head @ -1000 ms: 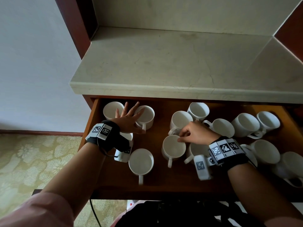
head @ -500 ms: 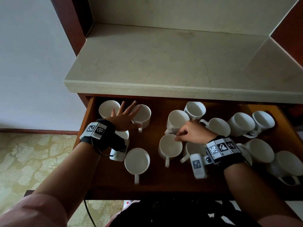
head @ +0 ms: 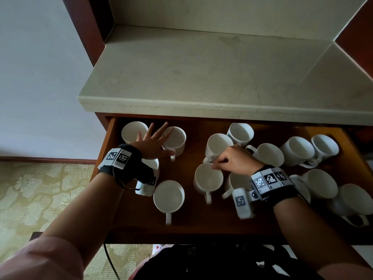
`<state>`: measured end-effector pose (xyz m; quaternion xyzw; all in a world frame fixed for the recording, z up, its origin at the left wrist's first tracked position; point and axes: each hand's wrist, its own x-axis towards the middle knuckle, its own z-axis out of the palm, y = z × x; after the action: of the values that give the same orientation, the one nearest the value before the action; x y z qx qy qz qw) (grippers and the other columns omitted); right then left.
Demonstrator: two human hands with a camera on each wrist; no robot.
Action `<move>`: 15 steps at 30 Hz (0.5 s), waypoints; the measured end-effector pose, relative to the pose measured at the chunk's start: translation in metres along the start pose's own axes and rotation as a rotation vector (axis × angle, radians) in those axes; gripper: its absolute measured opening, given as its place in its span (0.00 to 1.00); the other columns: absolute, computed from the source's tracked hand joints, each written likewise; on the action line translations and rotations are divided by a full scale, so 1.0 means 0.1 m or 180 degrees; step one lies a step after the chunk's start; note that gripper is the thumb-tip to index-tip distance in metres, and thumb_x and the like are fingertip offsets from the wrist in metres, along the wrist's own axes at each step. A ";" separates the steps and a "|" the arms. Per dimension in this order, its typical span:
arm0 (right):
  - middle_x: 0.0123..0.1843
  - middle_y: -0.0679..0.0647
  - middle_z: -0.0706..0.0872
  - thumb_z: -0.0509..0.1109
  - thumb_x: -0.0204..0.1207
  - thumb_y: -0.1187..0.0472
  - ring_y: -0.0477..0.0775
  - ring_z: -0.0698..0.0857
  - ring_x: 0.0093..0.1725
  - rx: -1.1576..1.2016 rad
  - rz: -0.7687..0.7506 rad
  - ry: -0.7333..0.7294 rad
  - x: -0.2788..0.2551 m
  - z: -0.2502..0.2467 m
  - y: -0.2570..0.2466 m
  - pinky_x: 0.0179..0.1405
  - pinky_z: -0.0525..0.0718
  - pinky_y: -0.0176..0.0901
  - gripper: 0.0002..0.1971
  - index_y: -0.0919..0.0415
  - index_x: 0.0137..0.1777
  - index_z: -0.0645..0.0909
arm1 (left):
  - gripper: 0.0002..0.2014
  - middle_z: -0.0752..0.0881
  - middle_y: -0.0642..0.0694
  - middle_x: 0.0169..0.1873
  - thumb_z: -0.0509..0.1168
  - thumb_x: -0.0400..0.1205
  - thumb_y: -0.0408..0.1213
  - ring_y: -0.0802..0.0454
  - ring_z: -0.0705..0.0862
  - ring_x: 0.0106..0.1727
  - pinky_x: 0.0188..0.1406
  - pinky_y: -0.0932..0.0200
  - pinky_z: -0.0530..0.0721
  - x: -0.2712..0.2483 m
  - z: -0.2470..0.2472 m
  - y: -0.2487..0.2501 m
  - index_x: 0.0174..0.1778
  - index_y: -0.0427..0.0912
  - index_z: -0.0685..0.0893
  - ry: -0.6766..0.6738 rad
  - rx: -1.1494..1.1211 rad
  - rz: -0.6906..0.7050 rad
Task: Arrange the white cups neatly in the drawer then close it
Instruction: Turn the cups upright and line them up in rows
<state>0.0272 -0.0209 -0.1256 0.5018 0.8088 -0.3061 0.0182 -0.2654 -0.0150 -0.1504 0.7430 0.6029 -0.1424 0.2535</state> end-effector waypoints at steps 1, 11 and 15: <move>0.39 0.46 0.92 0.75 0.72 0.47 0.44 0.88 0.41 0.0005 -0.0010 -0.0002 0.00 0.00 -0.01 0.49 0.86 0.50 0.11 0.53 0.44 0.92 | 0.43 0.27 0.58 0.80 0.54 0.79 0.66 0.38 0.28 0.81 0.74 0.21 0.41 0.00 0.00 0.00 0.80 0.62 0.31 -0.0004 -0.0005 -0.0001; 0.38 0.44 0.91 0.75 0.72 0.49 0.44 0.88 0.35 0.0125 -0.0110 -0.0019 0.05 0.06 -0.01 0.44 0.87 0.48 0.08 0.51 0.44 0.91 | 0.45 0.28 0.58 0.80 0.55 0.79 0.66 0.39 0.28 0.81 0.75 0.23 0.42 -0.02 -0.02 0.02 0.81 0.58 0.31 0.0035 -0.0066 -0.0014; 0.40 0.42 0.91 0.75 0.71 0.47 0.47 0.90 0.35 0.0101 -0.0147 -0.0035 0.07 0.08 0.01 0.44 0.88 0.51 0.09 0.50 0.45 0.91 | 0.44 0.27 0.57 0.80 0.54 0.79 0.66 0.39 0.29 0.81 0.74 0.23 0.42 -0.02 -0.02 0.02 0.81 0.59 0.31 0.0015 -0.0027 -0.0016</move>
<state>0.0222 -0.0189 -0.1347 0.4816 0.8151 -0.3220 0.0077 -0.2644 -0.0161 -0.1474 0.7407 0.6060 -0.1387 0.2548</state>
